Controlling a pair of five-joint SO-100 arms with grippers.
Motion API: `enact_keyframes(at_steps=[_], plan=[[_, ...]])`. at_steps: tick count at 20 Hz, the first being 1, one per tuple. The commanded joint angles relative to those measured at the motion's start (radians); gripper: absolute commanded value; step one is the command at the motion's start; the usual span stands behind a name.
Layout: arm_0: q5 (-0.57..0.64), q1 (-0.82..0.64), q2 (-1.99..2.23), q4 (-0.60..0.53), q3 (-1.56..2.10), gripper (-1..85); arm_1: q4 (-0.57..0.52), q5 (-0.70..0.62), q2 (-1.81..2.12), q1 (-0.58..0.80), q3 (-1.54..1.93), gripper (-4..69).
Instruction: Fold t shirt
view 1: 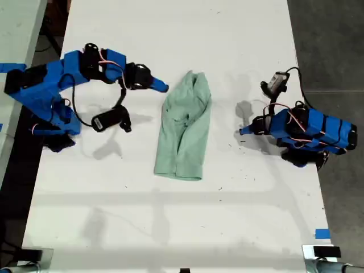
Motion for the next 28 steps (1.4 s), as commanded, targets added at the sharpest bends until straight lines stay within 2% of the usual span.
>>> enact_keyframes(at_steps=[1, 6, 8, 10, 11, 12, 13, 15, 28], plan=[[0.061, -0.198, 0.482, -0.249, 0.670, -0.2, -0.006, -0.002, 0.012, -0.009, 0.054, 2.9], [0.202, -0.222, 0.448, -0.606, 1.074, -0.2, -0.006, -0.002, 0.012, -0.005, 0.054, 2.8], [0.242, -0.245, 0.601, -0.666, 1.213, -0.2, -0.006, 0.002, 0.012, -0.008, 0.054, 2.7], [0.255, -0.282, 0.851, -0.644, 1.382, -0.3, -0.008, 0.000, 0.012, -0.003, 0.054, 2.7], [0.238, -0.299, 1.072, -0.538, 1.466, -0.3, -0.008, 0.000, 0.012, -0.003, 0.054, 2.8], [0.233, -0.295, 1.425, -0.321, 1.534, -0.3, -0.008, -0.002, 0.012, -0.003, 0.054, 2.9], [0.195, -0.345, 1.434, -0.250, 1.525, -0.3, -0.014, -0.005, 0.012, -0.008, 0.054, 2.9], [0.179, -0.334, 1.436, -0.272, 1.534, -0.3, -0.021, -0.009, 0.014, -0.014, 0.058, 3.1], [0.025, -0.433, 1.436, -0.179, 1.534, -0.3, -0.021, 0.003, 0.014, -0.015, 0.058, 2.9]])
